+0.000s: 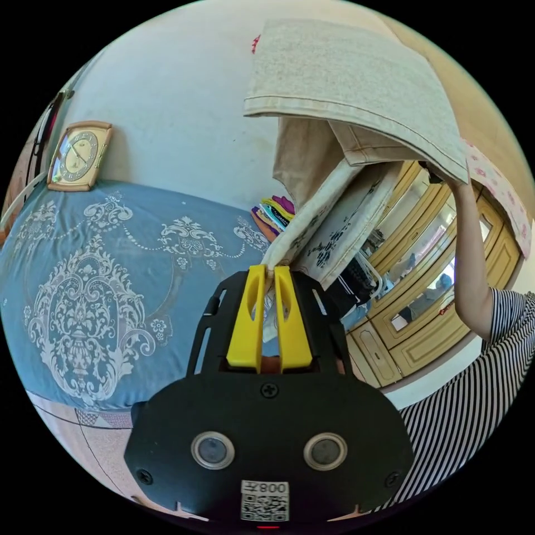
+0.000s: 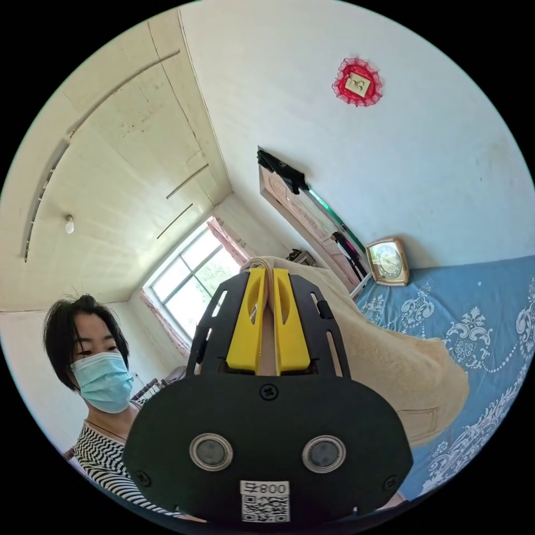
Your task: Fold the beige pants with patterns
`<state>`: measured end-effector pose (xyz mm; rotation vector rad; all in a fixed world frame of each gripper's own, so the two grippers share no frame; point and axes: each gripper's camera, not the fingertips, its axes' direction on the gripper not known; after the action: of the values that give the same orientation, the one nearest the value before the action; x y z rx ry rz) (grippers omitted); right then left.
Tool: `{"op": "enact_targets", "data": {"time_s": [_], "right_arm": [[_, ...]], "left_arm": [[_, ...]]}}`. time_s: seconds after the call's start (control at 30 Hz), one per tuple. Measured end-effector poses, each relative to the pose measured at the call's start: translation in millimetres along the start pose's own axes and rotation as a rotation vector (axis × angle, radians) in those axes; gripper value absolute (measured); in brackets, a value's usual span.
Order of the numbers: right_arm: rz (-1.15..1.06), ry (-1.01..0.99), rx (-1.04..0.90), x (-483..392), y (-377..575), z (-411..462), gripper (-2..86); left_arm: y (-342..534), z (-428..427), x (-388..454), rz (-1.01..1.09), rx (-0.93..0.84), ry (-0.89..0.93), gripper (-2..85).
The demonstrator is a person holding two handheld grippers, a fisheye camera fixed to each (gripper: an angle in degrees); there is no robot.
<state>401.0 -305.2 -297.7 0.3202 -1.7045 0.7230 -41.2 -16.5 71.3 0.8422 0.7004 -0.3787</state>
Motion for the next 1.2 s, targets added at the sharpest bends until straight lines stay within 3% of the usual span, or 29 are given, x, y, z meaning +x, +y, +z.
{"op": "enact_targets", "data": {"time_s": [0.27, 0.47, 0.57, 0.67, 0.73, 0.77, 0.87, 1.03, 1.2], "right_arm": [[0.047, -0.046, 0.063, 95, 14, -6, 1.7], [0.073, -0.044, 0.23, 172, 48, -62, 1.9], [0.219, 0.089, 0.319, 240, 104, -114, 1.8], [0.494, 0.356, 0.316, 321, 190, -172, 1.2], [0.7, 0.535, 0.32, 358, 249, -204, 0.8], [0.776, 0.621, 0.323, 370, 280, -220, 0.6], [0.83, 0.776, 0.247, 384, 309, -228, 0.6], [0.657, 0.962, -0.105, 423, 281, -174, 2.0], [0.441, 0.905, -0.405, 481, 248, -86, 6.1]], "left_arm": [[-49, -130, 12, 0.078, 0.132, -0.256, 2.3], [-105, -190, 58, 0.287, 0.199, -0.387, 1.6], [-116, -168, 74, 0.359, 0.078, -0.378, 1.3], [-100, -103, 67, 0.36, -0.195, -0.373, 1.3], [-71, -42, 42, 0.26, -0.486, -0.377, 1.4], [-64, -33, 39, 0.25, -0.527, -0.341, 1.5], [-51, -20, 38, 0.183, -0.564, -0.316, 2.0], [-67, -35, 36, 0.086, -0.546, -0.29, 2.4], [-73, -46, 39, 0.071, -0.555, -0.294, 2.5]]}}
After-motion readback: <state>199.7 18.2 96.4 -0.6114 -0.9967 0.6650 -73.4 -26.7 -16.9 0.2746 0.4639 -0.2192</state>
